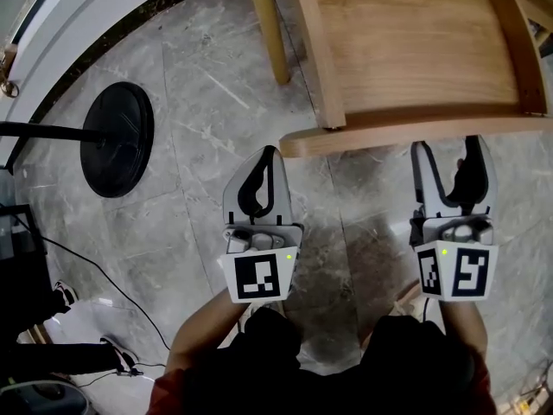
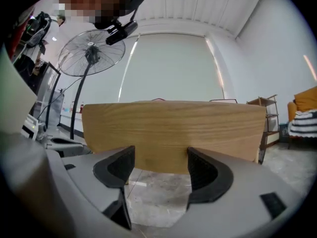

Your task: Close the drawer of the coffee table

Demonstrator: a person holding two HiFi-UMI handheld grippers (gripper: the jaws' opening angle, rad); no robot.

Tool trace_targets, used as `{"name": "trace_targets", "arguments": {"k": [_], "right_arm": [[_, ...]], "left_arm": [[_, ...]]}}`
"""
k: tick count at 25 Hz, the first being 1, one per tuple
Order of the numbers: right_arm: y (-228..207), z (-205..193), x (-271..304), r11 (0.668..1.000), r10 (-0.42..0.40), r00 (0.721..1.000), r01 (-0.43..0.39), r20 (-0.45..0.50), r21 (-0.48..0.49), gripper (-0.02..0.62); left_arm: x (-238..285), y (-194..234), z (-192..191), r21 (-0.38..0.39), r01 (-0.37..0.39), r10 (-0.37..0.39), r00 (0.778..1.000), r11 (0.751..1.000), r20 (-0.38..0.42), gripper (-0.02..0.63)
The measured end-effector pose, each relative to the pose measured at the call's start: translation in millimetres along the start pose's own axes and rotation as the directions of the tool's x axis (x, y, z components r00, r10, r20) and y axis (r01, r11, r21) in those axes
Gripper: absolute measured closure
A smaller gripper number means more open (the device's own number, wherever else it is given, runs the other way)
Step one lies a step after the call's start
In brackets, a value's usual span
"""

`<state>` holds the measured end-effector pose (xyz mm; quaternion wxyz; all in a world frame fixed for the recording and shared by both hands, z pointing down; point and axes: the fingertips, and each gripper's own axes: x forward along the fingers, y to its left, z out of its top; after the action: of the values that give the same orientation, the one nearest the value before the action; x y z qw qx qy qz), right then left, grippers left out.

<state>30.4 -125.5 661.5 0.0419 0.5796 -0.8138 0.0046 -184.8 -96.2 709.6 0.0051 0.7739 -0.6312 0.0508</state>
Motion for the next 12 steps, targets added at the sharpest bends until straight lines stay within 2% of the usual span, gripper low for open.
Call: {"name": "trace_targets", "arguments": {"k": [3,12], "right_arm": [[-1.8,3.1,3.1,0.999,-0.031,0.999,0.031,0.011,0.045,0.284],[2.3,2.7,2.3,0.999,-0.044,0.999,0.044,-0.004,0.027,0.275]], "left_arm": [[0.8,2.4,2.4,-0.010,0.000,0.000,1.000,1.000,0.013,0.598],[-3.5,9.4,-0.4,-0.014,-0.006,0.006,1.000,1.000,0.022,0.598]]}}
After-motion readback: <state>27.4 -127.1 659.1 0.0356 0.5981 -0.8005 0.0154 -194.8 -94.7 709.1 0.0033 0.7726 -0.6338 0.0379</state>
